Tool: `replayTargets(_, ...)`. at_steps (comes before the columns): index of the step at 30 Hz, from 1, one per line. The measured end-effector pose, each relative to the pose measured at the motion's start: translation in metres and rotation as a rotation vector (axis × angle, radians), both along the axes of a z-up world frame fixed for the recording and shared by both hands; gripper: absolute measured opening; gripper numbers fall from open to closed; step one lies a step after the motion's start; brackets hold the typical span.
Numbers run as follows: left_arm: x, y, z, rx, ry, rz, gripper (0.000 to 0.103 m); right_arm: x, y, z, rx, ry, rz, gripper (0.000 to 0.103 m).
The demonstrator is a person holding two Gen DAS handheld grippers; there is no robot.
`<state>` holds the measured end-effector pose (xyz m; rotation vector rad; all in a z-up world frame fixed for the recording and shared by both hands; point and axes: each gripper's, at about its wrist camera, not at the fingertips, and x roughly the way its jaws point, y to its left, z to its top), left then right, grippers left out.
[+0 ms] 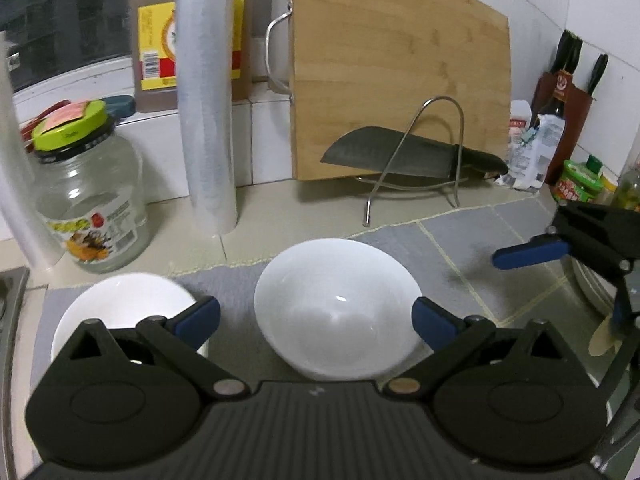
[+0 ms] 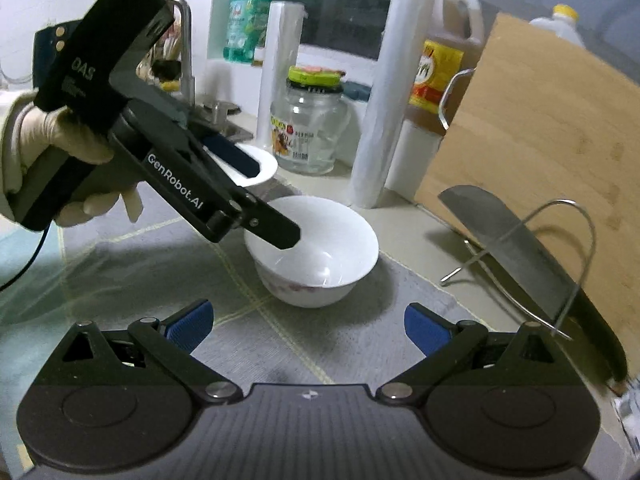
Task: Organize plates and bowls
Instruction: 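Lift the white bowl with the left gripper and carry it toward another bowl, then lower the held bowl into the other white bowl with the left gripper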
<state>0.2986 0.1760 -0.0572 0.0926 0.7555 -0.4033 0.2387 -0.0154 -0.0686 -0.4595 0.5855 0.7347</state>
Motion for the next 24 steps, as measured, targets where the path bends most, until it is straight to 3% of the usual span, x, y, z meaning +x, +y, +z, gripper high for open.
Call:
replayTargets(10, 0.035, -0.006, -0.006, -0.011, 0.064, -0.029, 0.094, 0.037, 0.012, -0.014, -0.003, 0.051, 0.02, 0.103)
replayTargets(18, 0.048, -0.006, -0.015, -0.011, 0.107, -0.038, 0.079, 0.054, 0.023, -0.021, -0.007, 0.073, 0.043, 0.101)
replayTargets(24, 0.052, -0.007, -0.019, -0.011, 0.124, -0.048, 0.072, 0.058, 0.027, -0.024, -0.011, 0.093, 0.055, 0.089)
